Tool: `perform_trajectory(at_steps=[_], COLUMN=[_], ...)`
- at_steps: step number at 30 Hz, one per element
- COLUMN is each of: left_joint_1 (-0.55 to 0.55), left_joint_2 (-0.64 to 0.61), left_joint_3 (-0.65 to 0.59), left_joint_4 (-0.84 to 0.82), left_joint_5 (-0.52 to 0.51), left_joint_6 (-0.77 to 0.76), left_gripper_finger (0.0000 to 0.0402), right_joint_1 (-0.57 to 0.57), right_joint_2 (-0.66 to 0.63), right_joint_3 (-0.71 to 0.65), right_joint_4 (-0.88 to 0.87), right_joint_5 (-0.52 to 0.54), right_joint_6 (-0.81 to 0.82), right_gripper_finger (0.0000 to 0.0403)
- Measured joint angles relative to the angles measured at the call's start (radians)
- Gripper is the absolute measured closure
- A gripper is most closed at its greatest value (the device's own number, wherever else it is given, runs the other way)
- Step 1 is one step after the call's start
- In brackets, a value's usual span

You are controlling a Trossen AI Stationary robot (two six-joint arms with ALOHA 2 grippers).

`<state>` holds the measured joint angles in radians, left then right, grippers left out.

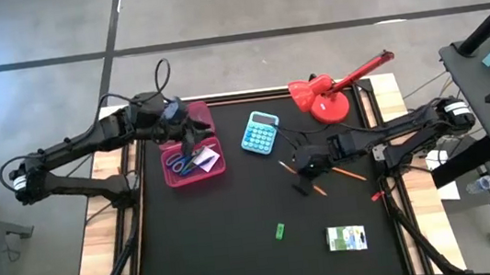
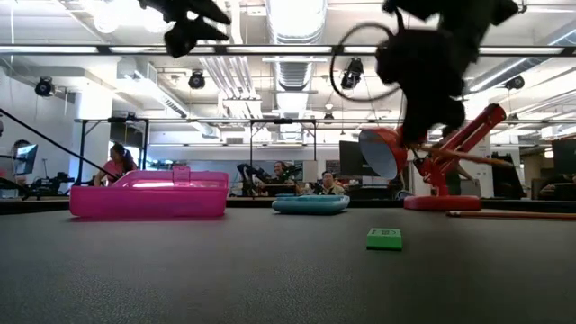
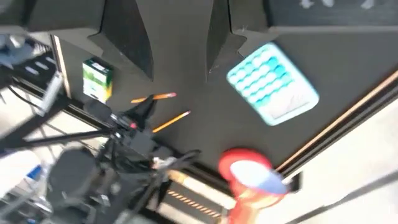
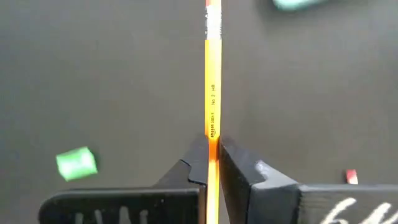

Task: Pack school essentials
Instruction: Put the bottom yellow pencil into the pink supply box

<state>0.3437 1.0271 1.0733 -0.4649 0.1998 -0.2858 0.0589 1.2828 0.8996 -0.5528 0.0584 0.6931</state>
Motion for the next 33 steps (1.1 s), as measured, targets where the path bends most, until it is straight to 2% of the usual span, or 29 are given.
perform_trajectory(at_steps=[6,13,16,25,33], left_joint_1=[-0.078,-0.143,-0.162,-0.19,-0.191], left_joint_2=[0.053,0.133,0.162,0.248,0.29], left_joint_3=[0.0,0.0,0.0,0.0,0.0], left_joint_4=[0.109,0.242,0.301,0.644,0.77], left_joint_5=[0.012,0.014,0.014,0.016,0.015], left_joint_6=[0.075,0.093,0.093,0.089,0.082], left_gripper_finger=[0.0272,0.0272,0.0272,0.0272,0.0272], right_joint_1=[-0.009,-0.019,-0.019,-0.021,-0.021], right_joint_2=[-0.003,0.004,0.004,0.02,0.071], right_joint_3=[0.158,0.367,0.435,0.512,0.581], right_joint_4=[0.149,0.187,0.2,0.347,0.355], right_joint_5=[0.123,0.328,0.379,0.388,0.359], right_joint_6=[-0.114,-0.301,-0.374,-0.527,-0.59], right_gripper_finger=[0.039,0.039,0.039,0.039,0.039])
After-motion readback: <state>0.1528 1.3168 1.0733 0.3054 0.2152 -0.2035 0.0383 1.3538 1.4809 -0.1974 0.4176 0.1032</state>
